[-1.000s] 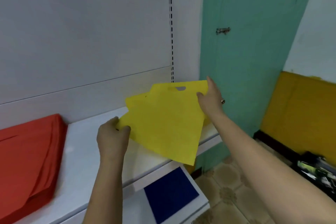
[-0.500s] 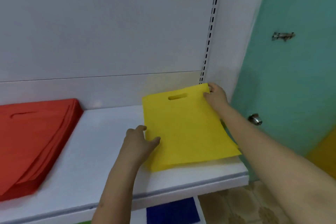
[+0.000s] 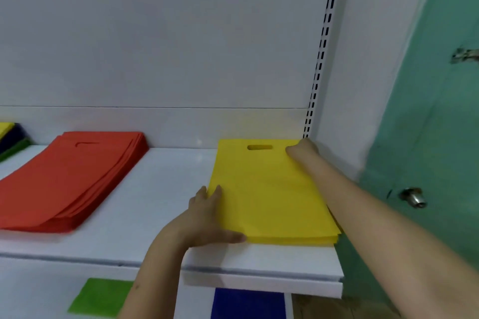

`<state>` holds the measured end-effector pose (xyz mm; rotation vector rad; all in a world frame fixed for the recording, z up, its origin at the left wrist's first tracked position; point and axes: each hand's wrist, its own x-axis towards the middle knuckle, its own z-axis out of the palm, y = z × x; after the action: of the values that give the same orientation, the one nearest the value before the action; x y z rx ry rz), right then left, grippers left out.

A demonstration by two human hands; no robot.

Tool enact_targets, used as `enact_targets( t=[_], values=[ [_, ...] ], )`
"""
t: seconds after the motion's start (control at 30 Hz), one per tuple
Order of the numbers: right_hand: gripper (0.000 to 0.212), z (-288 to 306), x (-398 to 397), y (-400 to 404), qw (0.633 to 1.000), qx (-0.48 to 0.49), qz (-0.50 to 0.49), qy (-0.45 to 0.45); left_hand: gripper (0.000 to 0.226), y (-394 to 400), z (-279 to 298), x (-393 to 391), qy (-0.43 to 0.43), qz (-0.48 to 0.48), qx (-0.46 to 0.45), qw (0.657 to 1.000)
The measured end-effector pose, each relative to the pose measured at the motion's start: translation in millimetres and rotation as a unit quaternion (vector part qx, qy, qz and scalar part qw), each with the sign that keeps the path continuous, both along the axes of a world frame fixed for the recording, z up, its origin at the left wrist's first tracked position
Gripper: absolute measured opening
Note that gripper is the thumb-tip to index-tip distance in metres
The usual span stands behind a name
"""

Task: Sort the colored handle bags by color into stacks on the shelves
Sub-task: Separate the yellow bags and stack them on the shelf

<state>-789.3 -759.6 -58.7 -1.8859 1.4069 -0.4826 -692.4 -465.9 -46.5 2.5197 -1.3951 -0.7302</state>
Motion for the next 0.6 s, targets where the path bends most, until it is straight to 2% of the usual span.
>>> enact_targets(
  t=[0.07,0.1,0.17,0.23,0.4,0.6],
  values=[
    [0.025,4.2,3.5,2.2,0.999,-0.001,-0.013,0.029,0.13,2.3,-0.9,-1.9,0.0,-0.003,-0.006,1.0],
    [0.036,6.7,5.1,5.2,0.998,-0.009,-0.03,0.054,0.13,4.7,-2.1,-2.2,0.005,-0.008,-0.01,1.0],
    [0.06,16.0,9.0,17.1,0.991,-0.06,-0.062,0.101,0.129,11.5,-2.7,-0.3,0.025,-0.015,-0.037,0.999],
    [0.07,30.2,18.3,36.9,0.984,-0.13,-0.056,0.11,0.121,20.5,-0.4,6.5,0.048,-0.009,-0.096,0.994],
    [0.067,75.0,85.0,117.7,0.976,-0.211,0.048,0.012,0.09,59.7,6.6,41.0,0.049,0.039,-0.291,0.955],
    [0.066,103.0,223.0,261.6,0.952,-0.226,0.168,-0.119,0.064,165.1,11.8,117.9,-0.02,0.106,-0.401,0.91]
  ],
)
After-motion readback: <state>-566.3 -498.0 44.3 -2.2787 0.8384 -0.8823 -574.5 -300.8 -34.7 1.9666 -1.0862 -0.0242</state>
